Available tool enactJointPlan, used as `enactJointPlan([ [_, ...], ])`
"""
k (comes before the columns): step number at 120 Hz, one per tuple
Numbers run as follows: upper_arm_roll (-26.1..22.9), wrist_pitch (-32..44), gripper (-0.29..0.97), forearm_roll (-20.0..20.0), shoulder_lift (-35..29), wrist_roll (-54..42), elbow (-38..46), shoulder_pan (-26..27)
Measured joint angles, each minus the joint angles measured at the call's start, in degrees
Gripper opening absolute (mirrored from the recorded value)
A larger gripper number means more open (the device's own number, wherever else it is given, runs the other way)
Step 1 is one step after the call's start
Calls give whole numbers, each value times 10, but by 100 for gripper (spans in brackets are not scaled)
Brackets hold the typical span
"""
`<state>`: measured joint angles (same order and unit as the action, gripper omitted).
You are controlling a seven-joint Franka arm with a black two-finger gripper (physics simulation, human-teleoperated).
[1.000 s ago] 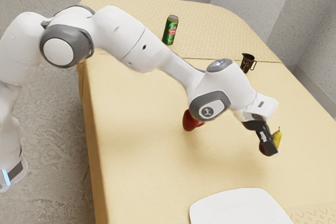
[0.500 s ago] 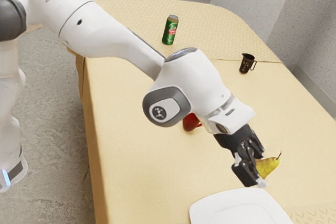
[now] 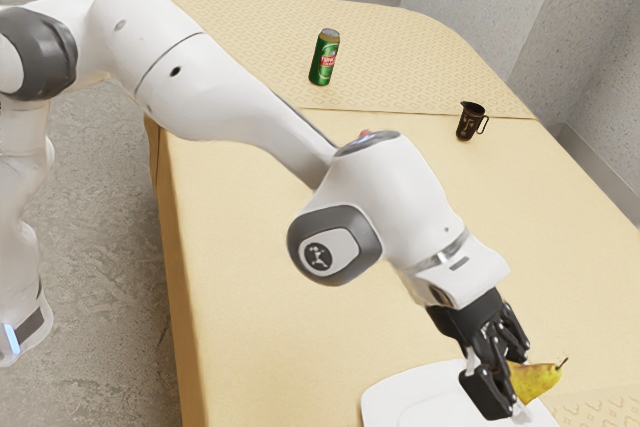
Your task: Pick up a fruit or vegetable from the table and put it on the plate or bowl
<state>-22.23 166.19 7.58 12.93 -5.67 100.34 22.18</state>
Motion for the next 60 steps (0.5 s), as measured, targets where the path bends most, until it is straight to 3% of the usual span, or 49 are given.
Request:
enactJointPlan([
  [17,1,0,21,-1,22,-1,-23,4],
  [35,6,-2,51,-9,23,-2,-26,10],
  [60,7,10,64,-13,18,-2,-26,10],
])
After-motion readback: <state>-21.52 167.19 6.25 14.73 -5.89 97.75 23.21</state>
